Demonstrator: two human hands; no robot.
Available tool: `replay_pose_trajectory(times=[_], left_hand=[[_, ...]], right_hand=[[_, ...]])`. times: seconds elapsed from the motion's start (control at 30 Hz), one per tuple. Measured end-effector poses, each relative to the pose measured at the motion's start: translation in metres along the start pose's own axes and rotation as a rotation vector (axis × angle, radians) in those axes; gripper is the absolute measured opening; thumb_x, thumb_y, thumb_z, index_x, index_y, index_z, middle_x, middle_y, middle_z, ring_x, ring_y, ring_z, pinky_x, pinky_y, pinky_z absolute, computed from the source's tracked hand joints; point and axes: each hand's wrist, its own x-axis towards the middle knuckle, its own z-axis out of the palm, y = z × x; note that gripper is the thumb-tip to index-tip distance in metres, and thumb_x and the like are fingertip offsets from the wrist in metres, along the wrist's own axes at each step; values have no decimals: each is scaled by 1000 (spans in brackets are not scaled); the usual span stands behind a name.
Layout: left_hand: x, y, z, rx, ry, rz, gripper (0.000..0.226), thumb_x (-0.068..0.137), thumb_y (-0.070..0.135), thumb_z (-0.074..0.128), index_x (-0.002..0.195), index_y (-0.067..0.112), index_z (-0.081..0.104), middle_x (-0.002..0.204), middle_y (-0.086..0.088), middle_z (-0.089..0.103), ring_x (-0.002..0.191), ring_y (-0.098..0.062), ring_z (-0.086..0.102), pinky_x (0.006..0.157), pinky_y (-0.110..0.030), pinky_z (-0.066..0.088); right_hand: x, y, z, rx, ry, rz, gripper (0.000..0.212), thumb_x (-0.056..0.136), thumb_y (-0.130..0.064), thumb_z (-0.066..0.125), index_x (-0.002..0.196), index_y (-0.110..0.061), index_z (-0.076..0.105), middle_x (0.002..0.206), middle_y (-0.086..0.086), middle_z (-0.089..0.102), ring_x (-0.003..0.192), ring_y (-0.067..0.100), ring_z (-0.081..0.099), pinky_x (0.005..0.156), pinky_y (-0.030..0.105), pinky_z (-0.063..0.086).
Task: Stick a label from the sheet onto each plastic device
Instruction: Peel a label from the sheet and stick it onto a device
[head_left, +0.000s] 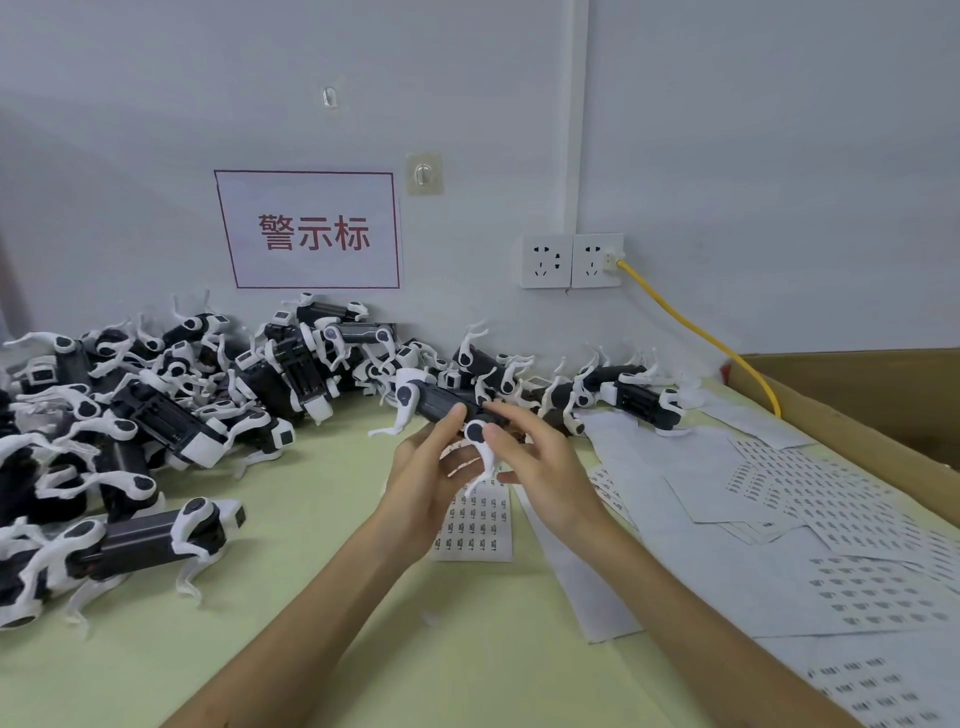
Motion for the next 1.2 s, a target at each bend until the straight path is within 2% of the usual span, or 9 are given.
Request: replay_pose_trajectory(times=[0.17, 0.33, 0.4, 0.5, 0.6, 0.8, 1.03, 1.13, 1.2], left_hand=[[1, 1, -3, 229, 58, 132, 57, 85, 44, 65, 109, -8, 66, 95, -12, 78, 86, -18, 77, 68, -20, 57], [2, -6, -6, 296, 54, 173, 57, 88, 55, 55, 108, 3, 71, 99, -11, 79, 91, -25, 77, 70, -24, 60], [4, -5, -8, 240, 46, 139, 49, 97, 50, 53, 105, 6, 75, 113, -14, 76, 100, -26, 75, 77, -28, 61], [8, 1, -10, 144, -42, 84, 34, 102, 19, 53, 111, -10, 68, 143, -15, 59, 114, -22, 70, 86, -34, 61], [3, 2, -5, 134, -168, 58, 44, 99, 39, 59, 109, -3, 69, 119, -18, 70, 103, -25, 73, 81, -32, 60], [0, -2, -2, 299, -227, 45, 54, 97, 45, 45, 124, 3, 66, 114, -18, 75, 104, -30, 73, 92, -44, 58], [-6, -6, -2, 532, -322, 75, 16, 100, 22, 63, 111, 14, 72, 99, 0, 78, 91, -16, 72, 85, -34, 59], [-8, -5, 0, 575, -341, 81, 15, 100, 14, 61, 111, 14, 72, 97, 2, 78, 87, -10, 71, 79, -27, 58], [-8, -1, -1, 580, -348, 90, 16, 99, 15, 64, 114, 12, 71, 99, 0, 77, 89, -13, 71, 82, -33, 57]], right_hand=[[-3, 1, 2, 27, -8, -39, 38, 97, -32, 63, 135, -27, 59, 134, -7, 61, 107, 9, 67, 87, 41, 60], [-5, 3, 6, 2, 42, -72, 42, 92, -33, 71, 131, -25, 60, 129, -8, 61, 113, 12, 64, 96, 41, 55], [-7, 3, 8, -1, 53, -108, 39, 87, -30, 77, 124, -30, 61, 125, -7, 62, 111, 11, 64, 94, 33, 55], [-6, 0, 8, 94, 63, -93, 29, 86, -25, 78, 111, -25, 62, 114, -5, 67, 102, 10, 67, 86, 29, 54], [0, -4, -3, 279, 96, 10, 14, 90, -23, 72, 102, -18, 66, 98, -4, 68, 93, 10, 65, 85, 27, 52], [3, -1, -8, 289, 44, 54, 23, 91, -23, 72, 113, -26, 69, 98, 0, 64, 86, 2, 64, 73, 14, 49], [2, -4, -8, 246, 199, 168, 30, 86, -39, 73, 91, -12, 65, 83, 1, 65, 76, 13, 62, 71, 28, 49], [1, -7, -10, 258, 195, 202, 29, 85, -40, 75, 83, -13, 62, 77, -1, 61, 70, 13, 59, 65, 27, 47], [1, -9, -12, 345, 123, 246, 28, 85, -38, 76, 82, -15, 58, 78, 1, 62, 69, 15, 61, 59, 28, 47]])
